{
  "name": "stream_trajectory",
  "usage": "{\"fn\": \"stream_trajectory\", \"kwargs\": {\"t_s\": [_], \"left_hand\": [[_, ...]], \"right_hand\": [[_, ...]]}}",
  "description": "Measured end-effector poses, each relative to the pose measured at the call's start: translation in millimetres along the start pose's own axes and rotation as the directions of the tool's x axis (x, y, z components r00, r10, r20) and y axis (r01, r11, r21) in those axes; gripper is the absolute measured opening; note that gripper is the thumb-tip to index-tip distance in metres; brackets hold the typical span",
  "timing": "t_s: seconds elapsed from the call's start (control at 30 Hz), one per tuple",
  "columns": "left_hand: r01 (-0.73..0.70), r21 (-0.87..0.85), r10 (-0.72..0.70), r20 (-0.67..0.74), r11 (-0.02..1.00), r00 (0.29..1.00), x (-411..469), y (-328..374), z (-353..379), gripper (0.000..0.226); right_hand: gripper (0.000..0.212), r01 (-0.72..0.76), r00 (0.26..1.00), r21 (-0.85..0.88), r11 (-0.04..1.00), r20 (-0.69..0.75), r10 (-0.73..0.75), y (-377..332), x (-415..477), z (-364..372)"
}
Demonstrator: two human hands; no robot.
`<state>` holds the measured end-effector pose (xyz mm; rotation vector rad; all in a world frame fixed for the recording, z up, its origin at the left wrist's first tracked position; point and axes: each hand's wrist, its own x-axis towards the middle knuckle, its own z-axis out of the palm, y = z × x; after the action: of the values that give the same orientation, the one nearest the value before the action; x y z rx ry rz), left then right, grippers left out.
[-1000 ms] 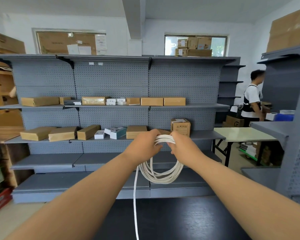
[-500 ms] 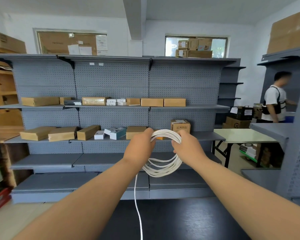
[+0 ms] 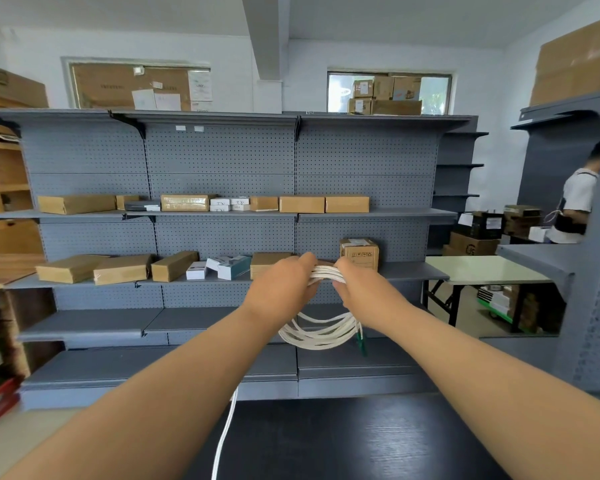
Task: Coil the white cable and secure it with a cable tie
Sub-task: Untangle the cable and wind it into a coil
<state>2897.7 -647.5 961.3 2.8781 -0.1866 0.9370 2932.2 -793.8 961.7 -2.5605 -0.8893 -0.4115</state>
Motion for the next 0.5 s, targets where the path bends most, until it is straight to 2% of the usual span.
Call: {"fn": "stream_trajectory", "kwargs": {"t_s": [0.2,0.37,0.43,0.5], "left_hand": [[0.166,-0.303,-0.185,-0.034,0.938,0.982,-6,-3,6,0.02],[0.25,-0.468,-0.292,-0.018,0.847,0.956,-11,-6,8,0.009],[0.251,-0.467,-0.292,-0.017,0.848,0.956,-11,-6,7,0.007],[0.218,-0.381,-0.252,-0.042,0.898,0.967,-11,-5,7,0.008]], "right_hand": [[0.012,-0.139,0.989,0.216,0.966,-0.022,0.147,5,2,4],[0.016,-0.259,0.953,0.528,0.809,0.004,0.302,12,3,7],[0.014,-0.272,0.945,0.557,0.784,-0.001,0.328,13,2,9],[0.011,-0.246,0.951,0.509,0.825,-0.038,0.307,13,2,9]]}}
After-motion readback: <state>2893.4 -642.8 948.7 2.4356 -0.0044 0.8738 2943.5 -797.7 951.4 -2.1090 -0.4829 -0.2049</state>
